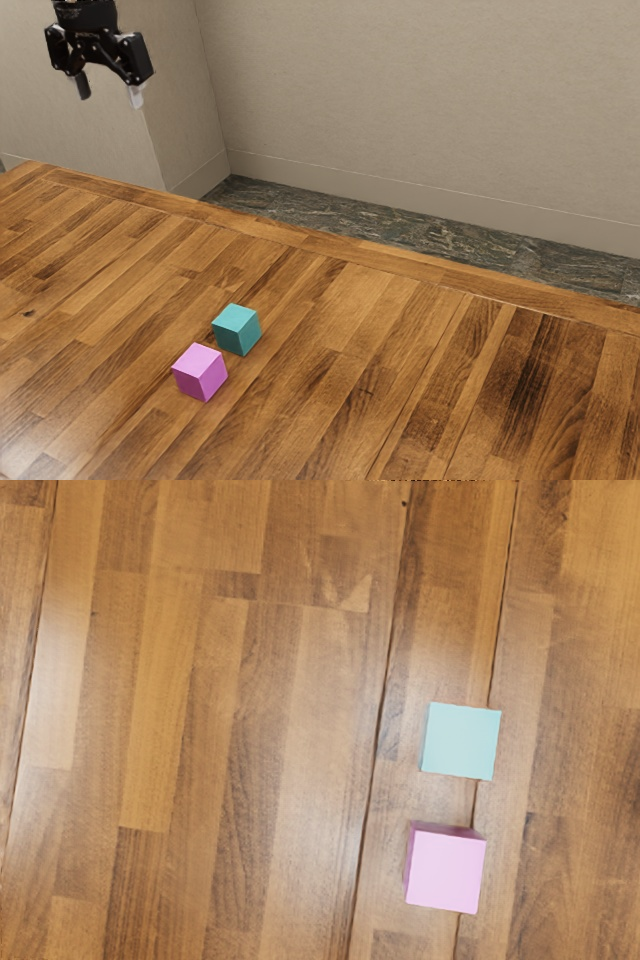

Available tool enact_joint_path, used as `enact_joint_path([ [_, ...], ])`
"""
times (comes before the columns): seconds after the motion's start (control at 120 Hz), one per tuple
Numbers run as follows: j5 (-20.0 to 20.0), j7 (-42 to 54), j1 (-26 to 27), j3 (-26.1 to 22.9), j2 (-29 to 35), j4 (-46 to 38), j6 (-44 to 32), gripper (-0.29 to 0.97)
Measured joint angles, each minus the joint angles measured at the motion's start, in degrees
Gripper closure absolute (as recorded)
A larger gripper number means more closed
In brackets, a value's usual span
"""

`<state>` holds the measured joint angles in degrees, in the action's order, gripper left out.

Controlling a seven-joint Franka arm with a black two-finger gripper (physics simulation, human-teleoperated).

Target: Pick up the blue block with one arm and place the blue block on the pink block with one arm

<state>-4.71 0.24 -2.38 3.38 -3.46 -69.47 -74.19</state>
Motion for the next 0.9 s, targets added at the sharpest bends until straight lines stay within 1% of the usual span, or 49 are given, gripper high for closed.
enact_joint_path([
  [0.117, -0.04, 0.07, -2.78, -0.10, -0.49, -1.07, -1.80, 0.00],
  [0.2, -0.05, 0.16, -3.43, 0.03, -0.02, -2.39, -3.05, 0.00],
  [0.267, 0.02, 0.24, -4.07, -0.90, 0.32, -3.97, -5.21, 0.00],
  [0.333, 0.39, 0.31, -4.16, -2.11, 2.18, -8.01, -6.94, 0.00],
  [0.425, 0.69, 0.44, -2.63, -2.37, 5.00, -14.25, -10.45, 0.00],
  [0.517, 1.55, 0.55, -1.89, -2.83, 9.66, -26.04, -18.10, 0.00],
  [0.592, 1.88, 0.62, -2.44, -3.04, 10.66, -32.98, -24.22, 0.00],
  [0.633, 2.04, 0.66, -2.66, -3.13, 9.71, -36.13, -27.76, 0.00],
  [0.675, 2.17, 0.69, -2.73, -3.17, 7.47, -37.59, -30.83, 0.00],
  [0.758, 2.39, 0.76, -2.85, -3.29, 2.65, -38.60, -36.16, 0.00],
  [0.9, 3.50, 0.90, -3.21, -4.31, -2.55, -40.42, -42.77, 0.00],
])
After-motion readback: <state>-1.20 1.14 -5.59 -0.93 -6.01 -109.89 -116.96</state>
